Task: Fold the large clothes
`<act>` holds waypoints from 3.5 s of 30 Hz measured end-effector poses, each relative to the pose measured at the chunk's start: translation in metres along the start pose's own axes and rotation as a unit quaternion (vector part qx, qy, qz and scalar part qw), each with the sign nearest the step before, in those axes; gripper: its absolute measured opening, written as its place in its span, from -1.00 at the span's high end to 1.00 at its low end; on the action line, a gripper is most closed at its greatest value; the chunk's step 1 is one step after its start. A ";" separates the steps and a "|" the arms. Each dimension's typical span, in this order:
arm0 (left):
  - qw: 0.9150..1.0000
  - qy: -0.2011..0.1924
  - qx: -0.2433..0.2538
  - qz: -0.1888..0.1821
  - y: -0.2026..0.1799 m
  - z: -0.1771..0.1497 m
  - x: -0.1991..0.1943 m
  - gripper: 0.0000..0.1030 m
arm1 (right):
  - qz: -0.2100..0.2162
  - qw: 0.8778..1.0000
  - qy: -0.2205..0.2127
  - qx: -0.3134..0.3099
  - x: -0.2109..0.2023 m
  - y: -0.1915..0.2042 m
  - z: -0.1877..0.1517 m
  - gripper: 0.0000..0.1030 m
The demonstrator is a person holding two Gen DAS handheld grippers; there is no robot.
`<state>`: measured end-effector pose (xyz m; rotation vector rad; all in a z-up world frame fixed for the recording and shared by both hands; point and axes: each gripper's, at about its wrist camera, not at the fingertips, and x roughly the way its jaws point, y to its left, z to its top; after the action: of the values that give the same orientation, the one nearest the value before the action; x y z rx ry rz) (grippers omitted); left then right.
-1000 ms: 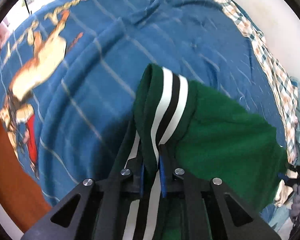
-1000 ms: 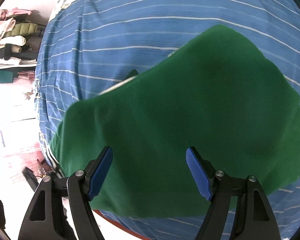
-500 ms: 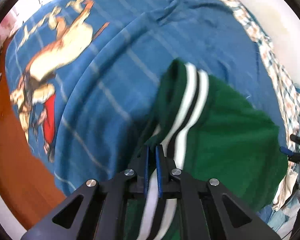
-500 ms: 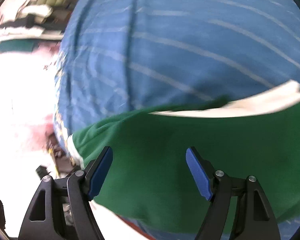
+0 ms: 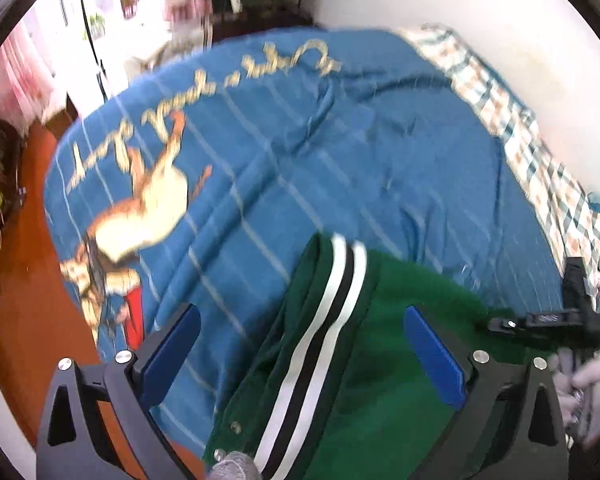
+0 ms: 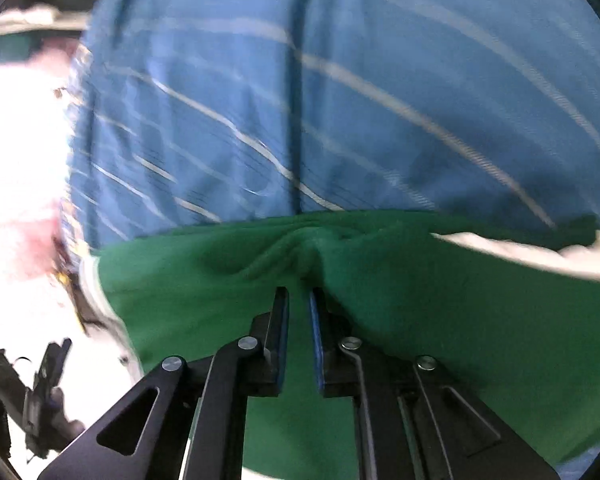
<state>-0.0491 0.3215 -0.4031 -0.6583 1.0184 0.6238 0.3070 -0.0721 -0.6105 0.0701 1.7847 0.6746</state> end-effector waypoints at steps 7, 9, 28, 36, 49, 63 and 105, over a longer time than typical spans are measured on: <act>0.998 0.011 -0.018 0.051 0.000 -0.008 0.041 -1.00 | 0.020 1.000 0.013 0.003 0.094 0.035 0.025 0.89; 0.997 0.019 -0.037 0.060 0.006 -0.019 0.035 -1.00 | 0.047 0.998 0.012 0.028 0.093 0.030 0.030 0.93; 0.955 0.055 -0.286 -0.046 0.034 -0.179 0.032 -1.00 | -0.003 0.995 0.040 -0.090 0.010 0.046 -0.055 0.63; 0.952 0.036 -0.301 -0.048 0.041 -0.159 0.055 -1.00 | -0.055 0.985 0.117 -0.112 0.105 0.080 -0.078 0.65; 0.954 0.006 -0.298 -0.032 0.038 -0.149 0.078 -1.00 | -0.139 0.989 0.050 0.019 -0.012 -0.091 -0.039 0.63; 0.980 -0.136 -0.146 0.010 -0.018 -0.071 -0.017 0.46 | -0.046 0.992 -0.056 0.101 -0.141 -0.188 -0.157 0.15; 0.937 0.011 0.330 -0.115 -0.395 -0.270 -0.033 -0.96 | 0.081 0.981 -0.144 0.104 -0.250 -0.332 -0.229 -0.72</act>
<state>0.0778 -0.1407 -0.3948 -0.1803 1.0712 0.0466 0.2795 -0.5355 -0.5137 0.4371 1.5738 0.5589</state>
